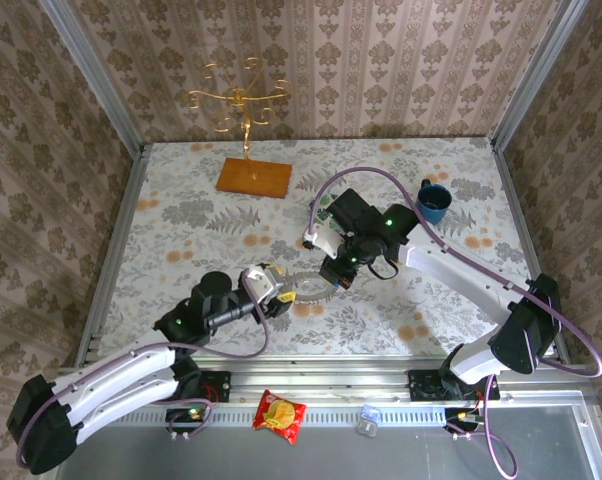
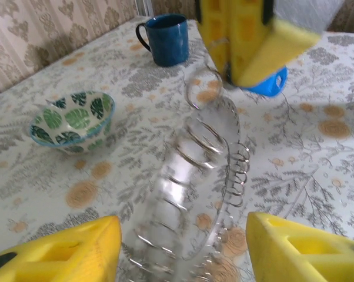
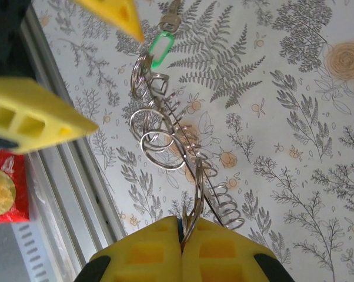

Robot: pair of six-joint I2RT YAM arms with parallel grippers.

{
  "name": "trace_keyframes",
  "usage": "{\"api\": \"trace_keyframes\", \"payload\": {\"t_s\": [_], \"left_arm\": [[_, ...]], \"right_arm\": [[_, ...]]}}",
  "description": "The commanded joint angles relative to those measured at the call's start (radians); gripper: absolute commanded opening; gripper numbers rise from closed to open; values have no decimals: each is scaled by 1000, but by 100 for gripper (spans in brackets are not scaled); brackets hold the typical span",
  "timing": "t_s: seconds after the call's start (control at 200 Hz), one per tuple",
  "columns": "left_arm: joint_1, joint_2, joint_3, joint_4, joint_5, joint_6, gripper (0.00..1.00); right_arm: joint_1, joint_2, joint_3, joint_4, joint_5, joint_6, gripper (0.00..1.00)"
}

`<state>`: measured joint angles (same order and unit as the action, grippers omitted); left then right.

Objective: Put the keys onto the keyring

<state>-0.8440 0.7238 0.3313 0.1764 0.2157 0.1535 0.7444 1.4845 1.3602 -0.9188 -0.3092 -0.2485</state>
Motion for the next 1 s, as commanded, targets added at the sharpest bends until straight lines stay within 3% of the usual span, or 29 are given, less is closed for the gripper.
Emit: {"api": "trace_keyframes", "payload": {"t_s": [0.0, 0.375, 0.655, 0.995], "left_arm": [[64, 29, 80, -47, 143, 114, 55], [129, 236, 217, -5, 380, 235, 52], [131, 342, 286, -29, 485, 322, 47], [134, 406, 314, -11, 545, 324, 31]], "right_arm": [[-12, -45, -16, -31, -63, -102, 0], [-18, -58, -45, 24, -111, -139, 0], [-17, -52, -33, 25, -144, -162, 0], [-15, -48, -23, 44, -174, -161, 0]]}}
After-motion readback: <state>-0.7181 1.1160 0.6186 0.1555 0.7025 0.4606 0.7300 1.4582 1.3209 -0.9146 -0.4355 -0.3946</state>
